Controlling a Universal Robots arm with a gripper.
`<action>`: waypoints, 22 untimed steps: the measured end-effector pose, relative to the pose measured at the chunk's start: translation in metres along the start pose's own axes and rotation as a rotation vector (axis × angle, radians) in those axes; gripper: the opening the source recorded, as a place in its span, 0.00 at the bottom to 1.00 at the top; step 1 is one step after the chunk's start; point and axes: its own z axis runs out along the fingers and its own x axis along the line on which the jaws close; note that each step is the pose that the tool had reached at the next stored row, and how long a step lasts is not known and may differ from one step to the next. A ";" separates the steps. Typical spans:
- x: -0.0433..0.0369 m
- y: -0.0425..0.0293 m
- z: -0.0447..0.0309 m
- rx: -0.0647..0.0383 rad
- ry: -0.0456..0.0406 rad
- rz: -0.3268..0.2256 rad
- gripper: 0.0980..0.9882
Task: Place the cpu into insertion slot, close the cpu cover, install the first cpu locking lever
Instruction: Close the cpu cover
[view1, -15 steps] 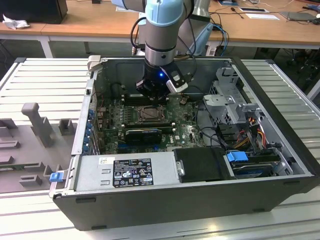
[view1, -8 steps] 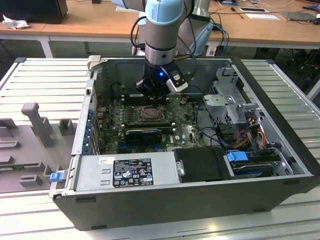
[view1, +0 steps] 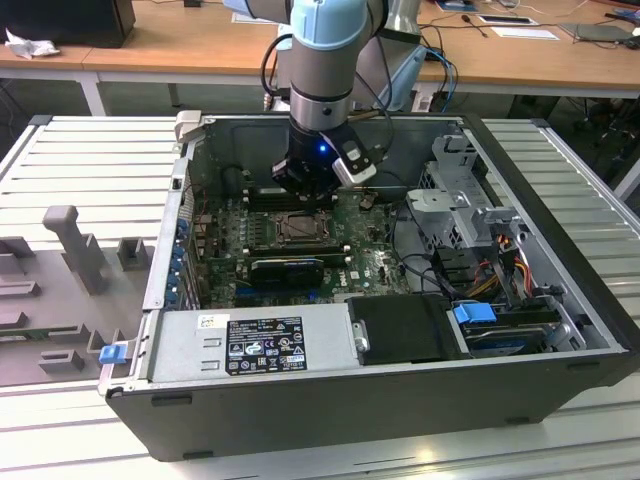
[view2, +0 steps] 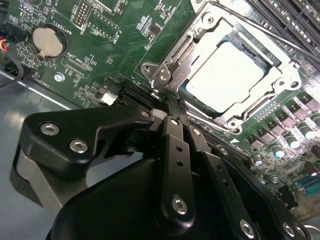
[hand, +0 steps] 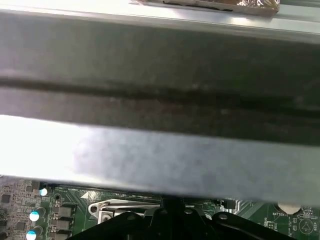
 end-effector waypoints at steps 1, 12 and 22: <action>0.0000 0.0000 -0.0001 0.000 0.0000 0.000 0.01; -0.0002 0.0018 -0.0066 0.031 0.0029 0.000 0.01; 0.0141 0.0052 -0.0218 -0.020 -0.0222 -0.007 0.01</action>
